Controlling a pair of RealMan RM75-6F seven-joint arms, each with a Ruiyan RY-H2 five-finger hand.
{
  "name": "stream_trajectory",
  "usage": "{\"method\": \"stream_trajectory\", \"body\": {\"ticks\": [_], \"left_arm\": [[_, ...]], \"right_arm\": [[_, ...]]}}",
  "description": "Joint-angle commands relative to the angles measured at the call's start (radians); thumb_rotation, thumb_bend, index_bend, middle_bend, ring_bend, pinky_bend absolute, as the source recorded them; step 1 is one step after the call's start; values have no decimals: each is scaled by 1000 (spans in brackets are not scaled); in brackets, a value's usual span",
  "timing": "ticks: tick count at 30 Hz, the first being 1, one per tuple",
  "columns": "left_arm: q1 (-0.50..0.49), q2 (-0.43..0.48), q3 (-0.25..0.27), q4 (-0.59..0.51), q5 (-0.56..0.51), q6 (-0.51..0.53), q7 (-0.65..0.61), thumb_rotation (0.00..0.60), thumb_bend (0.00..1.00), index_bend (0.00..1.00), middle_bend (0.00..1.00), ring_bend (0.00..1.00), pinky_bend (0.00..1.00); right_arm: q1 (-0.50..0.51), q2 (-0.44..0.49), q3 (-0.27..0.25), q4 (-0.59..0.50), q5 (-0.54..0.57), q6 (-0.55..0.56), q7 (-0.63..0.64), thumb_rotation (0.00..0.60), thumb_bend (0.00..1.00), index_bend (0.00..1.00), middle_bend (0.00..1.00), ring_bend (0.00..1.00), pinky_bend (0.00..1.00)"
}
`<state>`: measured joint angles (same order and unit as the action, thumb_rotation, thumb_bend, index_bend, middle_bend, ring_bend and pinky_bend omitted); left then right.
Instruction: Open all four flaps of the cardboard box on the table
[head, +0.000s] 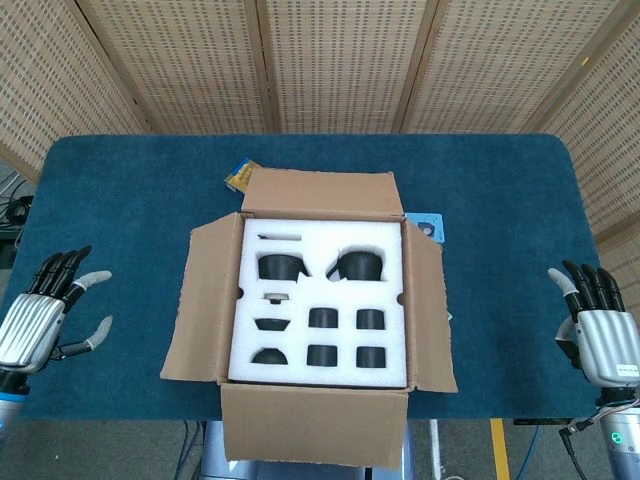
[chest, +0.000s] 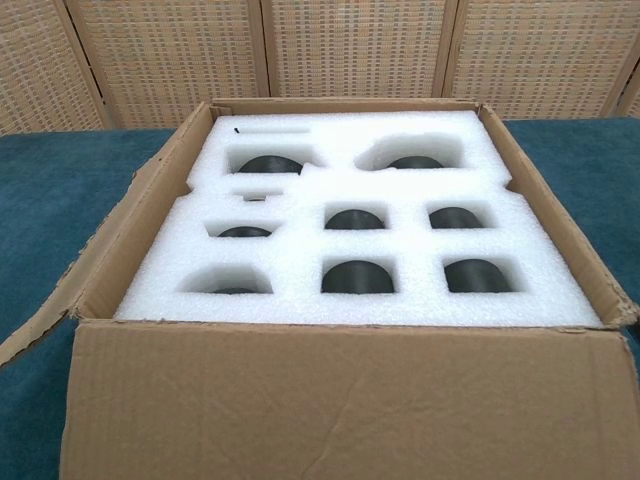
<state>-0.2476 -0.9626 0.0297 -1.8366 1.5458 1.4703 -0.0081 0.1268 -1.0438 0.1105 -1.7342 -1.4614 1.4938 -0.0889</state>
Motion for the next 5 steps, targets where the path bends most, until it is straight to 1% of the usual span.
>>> {"method": "stream_trajectory", "body": {"ticks": [1,5], "left_arm": [[31,-19,5,14,-13,25,7,235,386,215,0,0,0],[62,-39,8,15,-17,52,37,237,386,215,0,0,0]], "right_arm": [[-3,-10,-2,7,2,1,-7,600,1000,127,77,0,18],[-7,-24,-6,14,4,2,-10,600,1000,127,77,0,18]]}}
